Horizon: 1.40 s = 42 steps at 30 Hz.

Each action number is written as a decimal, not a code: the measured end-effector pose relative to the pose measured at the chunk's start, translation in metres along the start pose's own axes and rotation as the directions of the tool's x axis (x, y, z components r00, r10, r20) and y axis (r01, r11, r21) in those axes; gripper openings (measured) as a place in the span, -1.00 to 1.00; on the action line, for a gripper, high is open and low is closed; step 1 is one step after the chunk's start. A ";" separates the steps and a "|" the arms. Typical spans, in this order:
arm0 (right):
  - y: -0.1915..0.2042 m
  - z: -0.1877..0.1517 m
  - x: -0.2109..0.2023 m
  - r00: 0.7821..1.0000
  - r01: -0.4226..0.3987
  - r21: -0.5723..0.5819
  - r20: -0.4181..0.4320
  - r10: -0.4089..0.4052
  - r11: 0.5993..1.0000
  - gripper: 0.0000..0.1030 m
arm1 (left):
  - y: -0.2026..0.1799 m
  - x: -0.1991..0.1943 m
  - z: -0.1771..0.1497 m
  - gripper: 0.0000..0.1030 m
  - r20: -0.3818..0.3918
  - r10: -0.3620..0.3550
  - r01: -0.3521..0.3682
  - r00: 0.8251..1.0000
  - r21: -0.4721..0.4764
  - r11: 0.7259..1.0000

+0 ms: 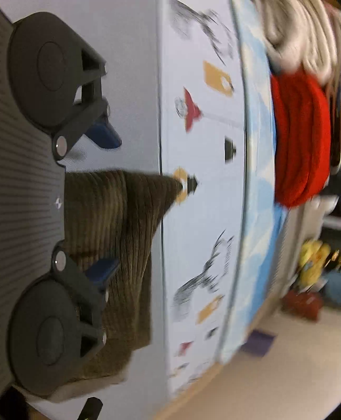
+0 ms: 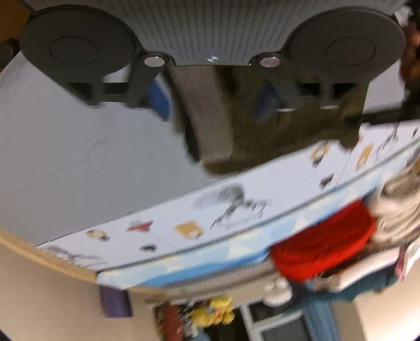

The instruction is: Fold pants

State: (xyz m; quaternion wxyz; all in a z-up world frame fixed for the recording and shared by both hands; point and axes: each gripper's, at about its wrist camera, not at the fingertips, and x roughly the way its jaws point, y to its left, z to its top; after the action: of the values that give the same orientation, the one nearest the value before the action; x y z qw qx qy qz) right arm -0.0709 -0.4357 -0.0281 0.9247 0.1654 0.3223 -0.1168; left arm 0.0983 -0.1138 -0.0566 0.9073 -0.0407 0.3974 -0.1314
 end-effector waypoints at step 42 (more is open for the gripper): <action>0.140 0.049 0.175 0.949 -0.136 -0.108 -0.299 0.099 0.985 0.64 | 0.137 -0.002 0.015 0.29 0.014 0.085 -0.085 0.996 -0.028 0.996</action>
State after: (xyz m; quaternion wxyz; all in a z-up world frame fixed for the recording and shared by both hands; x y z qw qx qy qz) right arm 0.1354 -0.3445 -0.0709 0.8808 0.1406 0.4518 -0.0149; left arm 0.1366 0.0181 -0.0692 0.9145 -0.0373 0.3934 -0.0867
